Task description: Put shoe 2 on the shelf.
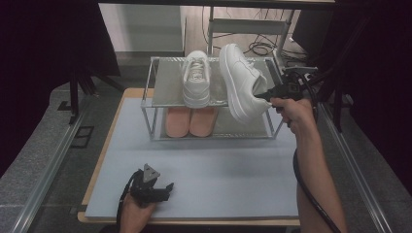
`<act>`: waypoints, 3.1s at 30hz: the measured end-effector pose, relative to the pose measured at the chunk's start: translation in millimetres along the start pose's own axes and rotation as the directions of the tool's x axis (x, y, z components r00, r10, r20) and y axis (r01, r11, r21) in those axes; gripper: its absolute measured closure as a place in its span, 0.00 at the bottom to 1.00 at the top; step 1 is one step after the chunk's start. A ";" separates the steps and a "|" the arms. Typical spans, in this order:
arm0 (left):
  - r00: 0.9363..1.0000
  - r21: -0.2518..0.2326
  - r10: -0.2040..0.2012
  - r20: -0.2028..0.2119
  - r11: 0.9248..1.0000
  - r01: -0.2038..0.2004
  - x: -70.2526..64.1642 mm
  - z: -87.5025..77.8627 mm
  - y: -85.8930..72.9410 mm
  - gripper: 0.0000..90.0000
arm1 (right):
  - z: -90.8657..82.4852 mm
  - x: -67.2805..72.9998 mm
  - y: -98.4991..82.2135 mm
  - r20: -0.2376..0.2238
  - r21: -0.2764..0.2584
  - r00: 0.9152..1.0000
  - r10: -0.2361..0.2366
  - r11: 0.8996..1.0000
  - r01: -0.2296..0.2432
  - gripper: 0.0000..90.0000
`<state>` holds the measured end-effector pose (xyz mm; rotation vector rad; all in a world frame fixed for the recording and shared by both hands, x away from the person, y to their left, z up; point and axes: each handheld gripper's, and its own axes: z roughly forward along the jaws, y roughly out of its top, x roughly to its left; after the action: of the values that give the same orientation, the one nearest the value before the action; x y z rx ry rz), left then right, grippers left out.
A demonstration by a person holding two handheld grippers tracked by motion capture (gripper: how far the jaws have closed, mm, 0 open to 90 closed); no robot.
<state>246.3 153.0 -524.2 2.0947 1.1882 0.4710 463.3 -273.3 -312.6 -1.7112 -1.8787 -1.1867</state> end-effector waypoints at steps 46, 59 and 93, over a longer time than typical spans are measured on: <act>1.000 0.002 0.005 0.000 1.000 -0.005 -0.2 -0.3 -0.1 0.18 | 32.6 33.3 20.7 0.051 -0.142 0.998 0.022 0.990 -0.015 0.59; 1.000 -0.001 0.006 0.000 1.000 -0.006 -0.1 -0.2 -0.1 0.18 | 25.9 29.0 17.1 -0.062 -0.222 0.994 -0.091 0.972 0.075 0.50; 1.000 -0.005 0.004 -0.002 1.000 -0.005 -0.5 0.1 -0.2 0.18 | 39.4 29.9 -86.0 0.077 -0.335 0.865 -0.496 0.804 0.491 1.00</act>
<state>246.0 152.6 -524.5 2.0933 1.1825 0.4782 387.4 -217.9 -344.5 -1.3820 -2.3015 -1.8144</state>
